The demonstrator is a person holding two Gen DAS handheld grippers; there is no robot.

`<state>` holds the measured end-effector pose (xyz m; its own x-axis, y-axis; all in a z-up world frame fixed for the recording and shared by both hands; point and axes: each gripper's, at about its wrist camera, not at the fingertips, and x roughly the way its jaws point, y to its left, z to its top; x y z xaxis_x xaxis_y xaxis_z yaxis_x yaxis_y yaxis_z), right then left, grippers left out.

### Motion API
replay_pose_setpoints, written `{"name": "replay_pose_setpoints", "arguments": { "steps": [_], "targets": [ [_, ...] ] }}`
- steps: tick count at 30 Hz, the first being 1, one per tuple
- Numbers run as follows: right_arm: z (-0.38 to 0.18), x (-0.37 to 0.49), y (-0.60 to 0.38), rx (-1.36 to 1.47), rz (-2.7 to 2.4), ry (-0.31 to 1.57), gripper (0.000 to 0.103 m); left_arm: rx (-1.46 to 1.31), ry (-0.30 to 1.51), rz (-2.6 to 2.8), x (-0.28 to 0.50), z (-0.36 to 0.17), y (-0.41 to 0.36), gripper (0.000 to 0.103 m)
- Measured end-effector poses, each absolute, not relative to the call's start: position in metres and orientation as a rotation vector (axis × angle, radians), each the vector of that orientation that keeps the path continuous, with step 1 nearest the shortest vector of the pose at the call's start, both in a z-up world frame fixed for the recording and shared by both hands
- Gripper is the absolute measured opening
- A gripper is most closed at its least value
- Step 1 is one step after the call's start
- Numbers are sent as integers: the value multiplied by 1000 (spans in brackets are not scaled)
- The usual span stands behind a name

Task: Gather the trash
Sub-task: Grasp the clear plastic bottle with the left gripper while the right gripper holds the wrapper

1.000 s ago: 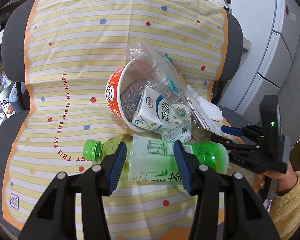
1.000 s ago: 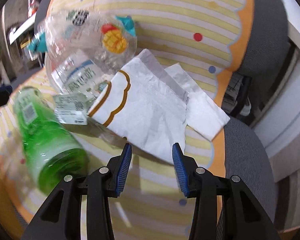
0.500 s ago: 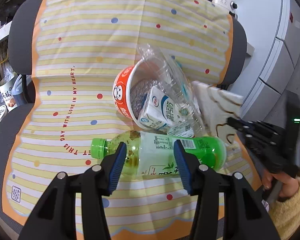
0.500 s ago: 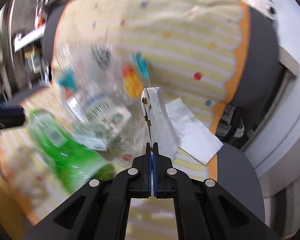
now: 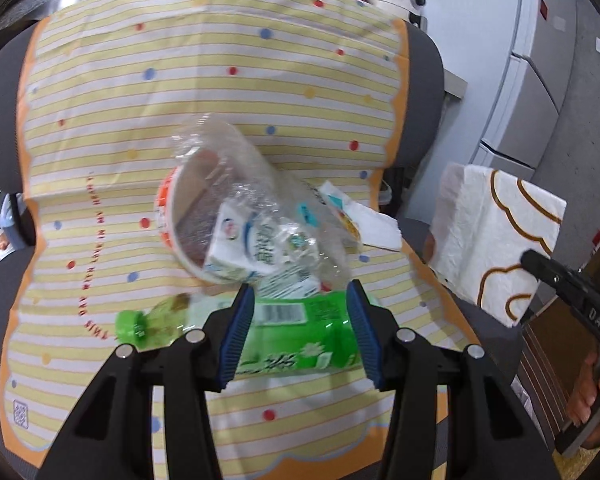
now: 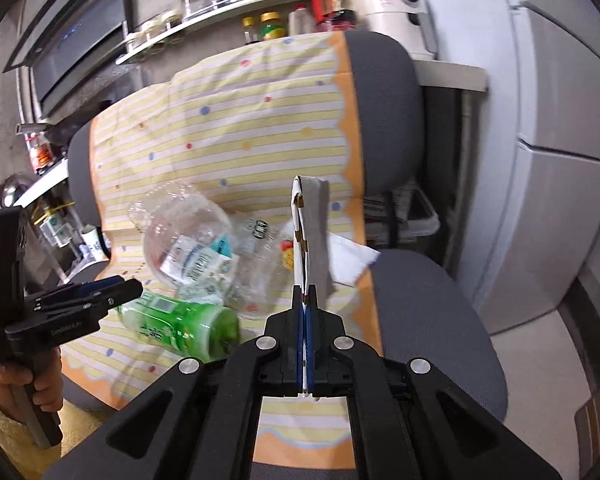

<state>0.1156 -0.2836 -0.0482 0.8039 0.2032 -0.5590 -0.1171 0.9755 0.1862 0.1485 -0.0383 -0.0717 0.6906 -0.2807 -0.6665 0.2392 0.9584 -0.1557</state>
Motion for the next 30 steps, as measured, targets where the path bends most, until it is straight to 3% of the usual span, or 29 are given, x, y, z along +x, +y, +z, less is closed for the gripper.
{"name": "replay_pose_setpoints", "arguments": {
  "steps": [4,22,24,30],
  "targets": [
    [-56,109,-283,131,162,616,1,-81,775,-277,158,-77,-36,41],
    [-80,125,-262,88,186,651,1,-256,772,-198,247,-78,-15,42],
    [-82,125,-261,85,189,655,1,-262,776,-196,252,-78,-16,32],
    [-80,124,-258,71,196,663,1,-278,656,-236,231,-56,-18,15]
  ]
}}
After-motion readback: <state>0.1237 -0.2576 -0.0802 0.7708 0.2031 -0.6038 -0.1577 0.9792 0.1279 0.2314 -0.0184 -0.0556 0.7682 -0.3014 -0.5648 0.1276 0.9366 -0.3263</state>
